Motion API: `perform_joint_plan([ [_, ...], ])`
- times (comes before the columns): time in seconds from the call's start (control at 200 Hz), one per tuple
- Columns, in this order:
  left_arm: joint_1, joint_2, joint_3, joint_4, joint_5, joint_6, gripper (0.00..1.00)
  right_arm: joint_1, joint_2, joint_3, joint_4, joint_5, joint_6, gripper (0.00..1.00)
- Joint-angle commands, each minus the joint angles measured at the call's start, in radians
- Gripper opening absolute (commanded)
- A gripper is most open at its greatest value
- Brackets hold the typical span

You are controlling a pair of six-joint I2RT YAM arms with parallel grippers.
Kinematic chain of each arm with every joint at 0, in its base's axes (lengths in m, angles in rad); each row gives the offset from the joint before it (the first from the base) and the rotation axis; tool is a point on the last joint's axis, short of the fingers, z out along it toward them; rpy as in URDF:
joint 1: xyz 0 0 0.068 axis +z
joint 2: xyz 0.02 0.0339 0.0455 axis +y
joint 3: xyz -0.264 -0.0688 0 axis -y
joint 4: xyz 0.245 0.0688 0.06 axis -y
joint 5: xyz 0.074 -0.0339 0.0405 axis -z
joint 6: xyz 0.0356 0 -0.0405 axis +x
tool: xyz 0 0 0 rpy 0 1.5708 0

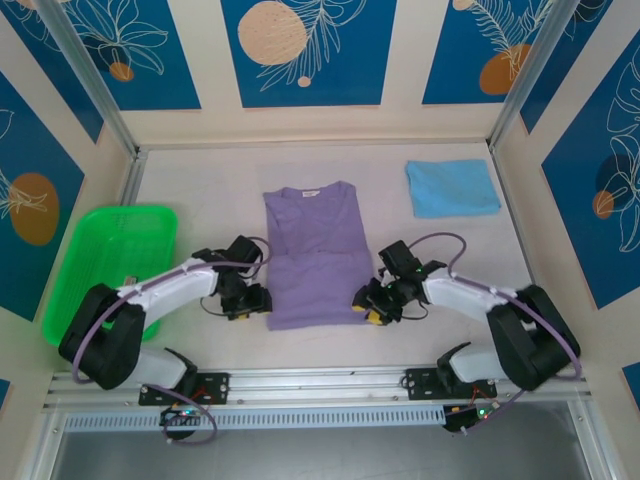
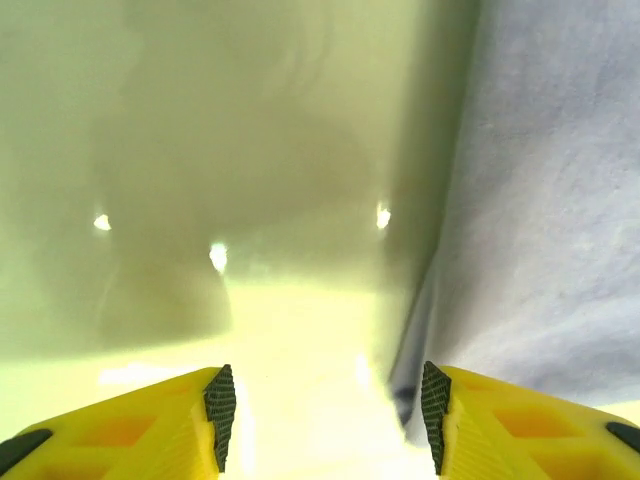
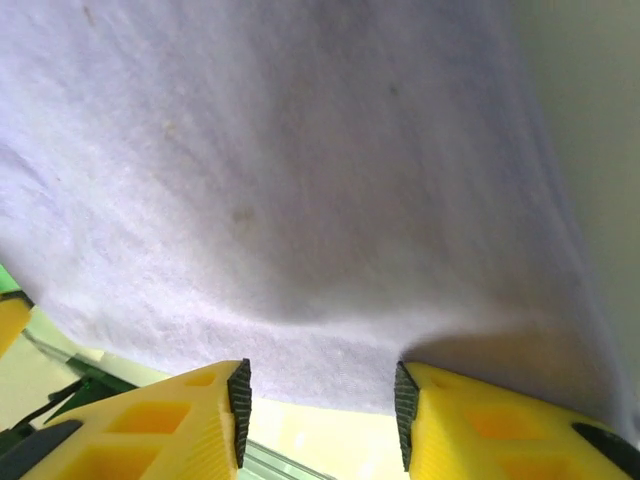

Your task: Fold and stack the t-shirts

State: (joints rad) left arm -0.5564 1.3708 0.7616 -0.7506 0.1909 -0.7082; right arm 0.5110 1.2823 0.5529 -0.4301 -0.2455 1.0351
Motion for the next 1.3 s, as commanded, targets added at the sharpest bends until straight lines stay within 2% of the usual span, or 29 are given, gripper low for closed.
perform_joint_plan([
  [0.0,0.003,-0.035,0.158,-0.136,-0.069,0.023,0.52,-0.020,-0.142,0.015,-0.105,0.087,0.032,0.46],
  [0.08,0.002,0.033,0.285,-0.124,-0.012,0.046,0.47,-0.047,-0.172,0.051,-0.087,0.114,0.049,0.42],
  [0.15,0.000,0.129,0.389,-0.090,0.080,0.062,0.39,-0.085,-0.122,0.112,-0.066,0.103,0.038,0.39],
  [0.195,-0.005,0.191,0.450,-0.077,0.127,0.067,0.38,-0.106,-0.053,0.173,-0.069,0.095,0.016,0.37],
  [0.37,-0.056,0.426,0.680,-0.037,0.195,0.092,0.40,-0.151,0.287,0.464,-0.141,0.038,-0.096,0.23],
  [0.545,-0.088,0.649,0.864,0.004,0.234,0.060,0.36,-0.159,0.511,0.625,-0.133,0.000,-0.109,0.17],
  [0.615,-0.094,0.707,0.898,0.009,0.183,0.063,0.36,-0.162,0.585,0.662,-0.142,-0.003,-0.111,0.16],
  [0.74,-0.087,0.769,0.913,-0.046,-0.045,0.118,0.36,-0.183,0.658,0.657,-0.150,0.028,-0.108,0.13],
  [0.795,-0.075,0.785,0.886,-0.034,-0.082,0.127,0.36,-0.202,0.675,0.643,-0.148,0.024,-0.091,0.13],
  [1.09,-0.054,0.818,0.820,0.002,-0.030,0.163,0.36,-0.223,0.609,0.522,-0.060,-0.033,0.002,0.15],
  [1.225,-0.054,0.785,0.900,-0.035,0.024,0.131,0.47,-0.222,0.524,0.521,-0.050,-0.059,0.028,0.27],
  [1.295,-0.053,0.758,0.975,-0.056,0.064,0.101,0.59,-0.222,0.460,0.553,-0.067,-0.070,0.006,0.42],
])
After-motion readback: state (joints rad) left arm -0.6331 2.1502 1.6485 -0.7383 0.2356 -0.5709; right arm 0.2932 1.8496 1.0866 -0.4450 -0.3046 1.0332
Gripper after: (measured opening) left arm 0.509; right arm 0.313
